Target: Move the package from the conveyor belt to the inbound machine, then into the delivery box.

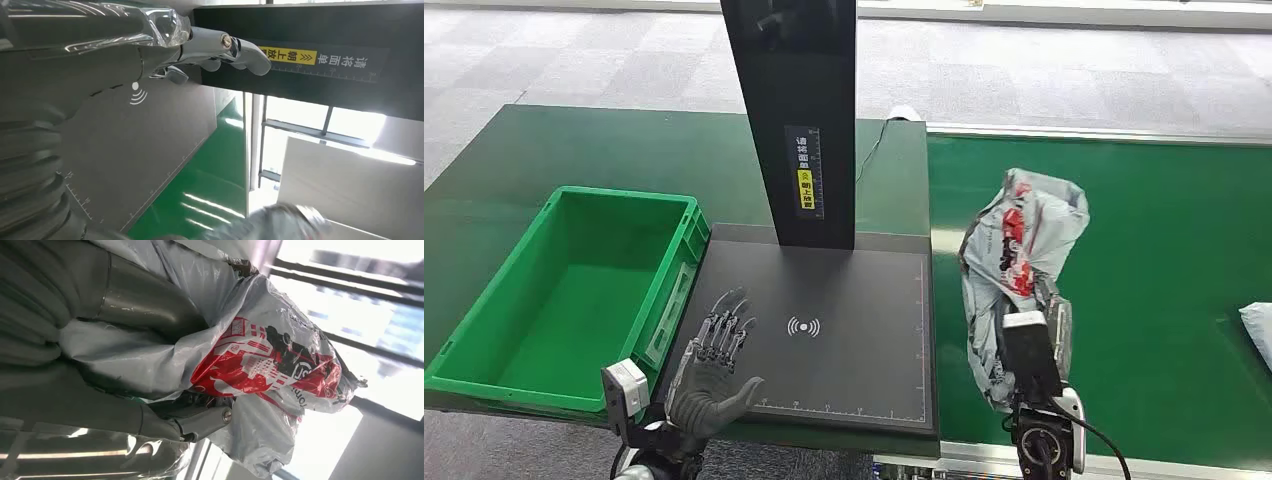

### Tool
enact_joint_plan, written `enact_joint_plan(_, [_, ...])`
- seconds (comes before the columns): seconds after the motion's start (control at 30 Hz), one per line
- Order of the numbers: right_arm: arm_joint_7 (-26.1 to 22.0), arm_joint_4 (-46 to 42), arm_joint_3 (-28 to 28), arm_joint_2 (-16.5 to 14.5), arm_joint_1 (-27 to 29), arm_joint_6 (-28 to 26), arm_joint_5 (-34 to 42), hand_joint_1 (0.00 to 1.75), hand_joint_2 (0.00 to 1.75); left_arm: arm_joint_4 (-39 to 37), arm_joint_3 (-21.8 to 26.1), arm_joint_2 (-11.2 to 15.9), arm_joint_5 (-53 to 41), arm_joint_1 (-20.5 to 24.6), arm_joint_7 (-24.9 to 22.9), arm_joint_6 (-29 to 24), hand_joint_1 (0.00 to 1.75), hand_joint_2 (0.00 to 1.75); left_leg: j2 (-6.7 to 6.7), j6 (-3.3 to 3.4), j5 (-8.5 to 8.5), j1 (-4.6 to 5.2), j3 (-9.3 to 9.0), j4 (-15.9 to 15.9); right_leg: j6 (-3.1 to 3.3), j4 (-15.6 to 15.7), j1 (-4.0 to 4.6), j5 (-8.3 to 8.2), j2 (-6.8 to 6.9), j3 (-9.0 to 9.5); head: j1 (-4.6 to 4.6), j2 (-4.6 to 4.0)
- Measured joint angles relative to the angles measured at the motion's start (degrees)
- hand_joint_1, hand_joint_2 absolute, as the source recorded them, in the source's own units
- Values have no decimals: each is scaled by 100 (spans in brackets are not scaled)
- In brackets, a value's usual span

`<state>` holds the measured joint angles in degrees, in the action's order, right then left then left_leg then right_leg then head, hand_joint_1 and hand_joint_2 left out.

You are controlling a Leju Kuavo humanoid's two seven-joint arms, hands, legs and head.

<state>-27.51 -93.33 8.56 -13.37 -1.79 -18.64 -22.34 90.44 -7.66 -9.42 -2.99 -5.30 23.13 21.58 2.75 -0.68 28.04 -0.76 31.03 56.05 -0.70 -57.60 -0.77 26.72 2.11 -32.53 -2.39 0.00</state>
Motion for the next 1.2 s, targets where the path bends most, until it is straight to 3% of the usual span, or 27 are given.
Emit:
enact_joint_plan(0.13, [-655, -362, 89, -76, 19, -182, 782, 175, 175, -32, -38, -2, 16, 71, 10, -31, 0, 175, 2, 0, 0, 0, 1, -1, 0, 0, 0, 0, -1, 1, 0, 0])
enact_joint_plan(0.23, [-611, -556, 8, -95, 15, 392, 1035, 175, 175, -87, -79, -2, 40, 150, 60, -89, 0, 175, 5, 0, 0, 0, 4, -2, 0, 0, 0, 0, -1, 3, 1, 0])
enact_joint_plan(0.3, [-298, -488, -217, -47, -76, 1108, 585, 175, 175, -124, -92, 0, 9, 206, 158, -193, 0, 175, 6, -3, -2, -1, 12, -4, 2, -2, 1, -2, -2, 6, 0, 0])
enact_joint_plan(0.37, [123, -133, -684, 72, -385, 1909, -445, 175, 175, -142, -96, 7, -71, 268, 294, -333, 0, 175, 20, -5, -8, -3, 10, -5, 8, -4, 4, -8, -12, 3, -1, 0])
enact_joint_plan(0.43, [454, 430, -1258, 207, -804, 2343, -1421, 175, 175, -143, -97, 16, -123, 326, 373, -407, 0, 175, 20, -1, -22, -5, 6, -3, 12, -4, 6, -12, -7, -1, -2, 0])
enact_joint_plan(0.6, [635, 1656, -2301, 603, -1744, 2558, -2095, 175, 175, -142, -56, 73, -122, 350, 398, -453, 0, 175, -22, 3, -41, -4, 19, -1, 8, -6, 6, -15, 31, -1, 2, 0])
enact_joint_plan(0.87, [599, 2747, -3322, 987, -2416, 3190, -2232, 175, 175, -167, 13, 175, -86, 375, 414, -461, 0, 175, -27, 3, -40, -2, 29, 0, 7, -6, 5, -17, 31, -10, 1, 0])
enact_joint_plan(1.1, [330, 3770, -4205, 1121, -2958, 3277, -2185, 175, 175, -192, 65, 240, -72, 389, 475, -607, 0, 175, -22, 3, -41, -3, 24, 0, 8, -6, 5, -17, 29, -10, 1, 0])
enact_joint_plan(1.2, [-65, 4034, -4484, 1136, -3139, 3474, -1932, 175, 175, -200, 108, 267, -56, 395, 518, -655, 0, 175, -21, 3, -41, -3, 22, 0, 8, -6, 5, -17, 28, -9, 1, 0])
